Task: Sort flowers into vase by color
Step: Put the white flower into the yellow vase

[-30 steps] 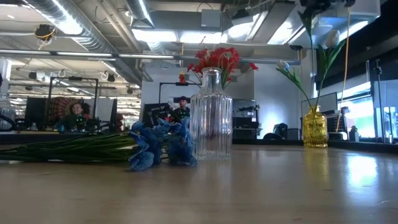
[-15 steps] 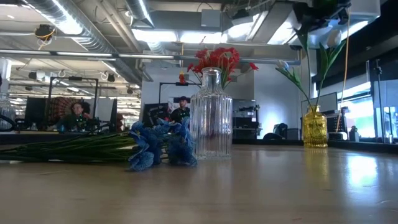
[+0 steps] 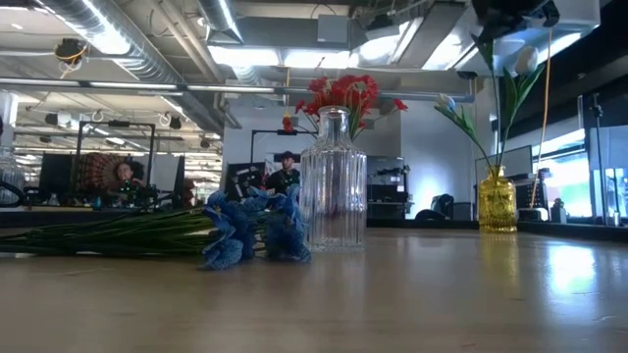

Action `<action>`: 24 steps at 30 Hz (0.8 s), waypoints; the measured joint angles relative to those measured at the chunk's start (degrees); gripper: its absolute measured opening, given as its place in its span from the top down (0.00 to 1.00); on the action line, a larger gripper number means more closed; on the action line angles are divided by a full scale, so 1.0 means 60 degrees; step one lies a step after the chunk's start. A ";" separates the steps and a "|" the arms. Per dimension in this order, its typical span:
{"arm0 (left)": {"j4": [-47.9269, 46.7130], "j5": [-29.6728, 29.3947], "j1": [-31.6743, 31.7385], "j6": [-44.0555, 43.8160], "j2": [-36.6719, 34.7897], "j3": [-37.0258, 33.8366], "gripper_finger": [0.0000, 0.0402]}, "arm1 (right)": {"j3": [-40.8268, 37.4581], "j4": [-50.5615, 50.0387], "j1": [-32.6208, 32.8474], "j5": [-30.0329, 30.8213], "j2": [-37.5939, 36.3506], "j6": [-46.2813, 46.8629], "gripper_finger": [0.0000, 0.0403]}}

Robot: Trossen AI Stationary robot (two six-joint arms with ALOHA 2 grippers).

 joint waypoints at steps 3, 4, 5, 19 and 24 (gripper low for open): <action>0.0019 0.0012 0.0101 0.0004 -0.0022 0.0000 0.66 | -0.0008 -0.0339 0.0000 0.0001 0.0069 0.0112 1.00; 0.0020 0.0004 0.0134 0.0004 -0.0019 0.0000 0.66 | -0.0072 -0.0359 0.0000 0.0000 0.0069 0.0115 1.00; 0.0012 0.0001 0.0154 0.0004 -0.0014 0.0000 0.66 | -0.0156 -0.0345 0.0000 -0.0003 0.0086 0.0115 1.00; 0.0009 0.0008 0.0124 -0.0435 0.0009 0.0000 0.66 | -0.0880 -0.0045 0.0000 -0.0007 0.0798 0.0488 0.90; 0.0050 -0.0002 -0.0044 -0.1443 0.0107 0.0000 0.66 | -0.0882 -0.0835 0.0001 -0.0789 0.1109 0.1698 0.75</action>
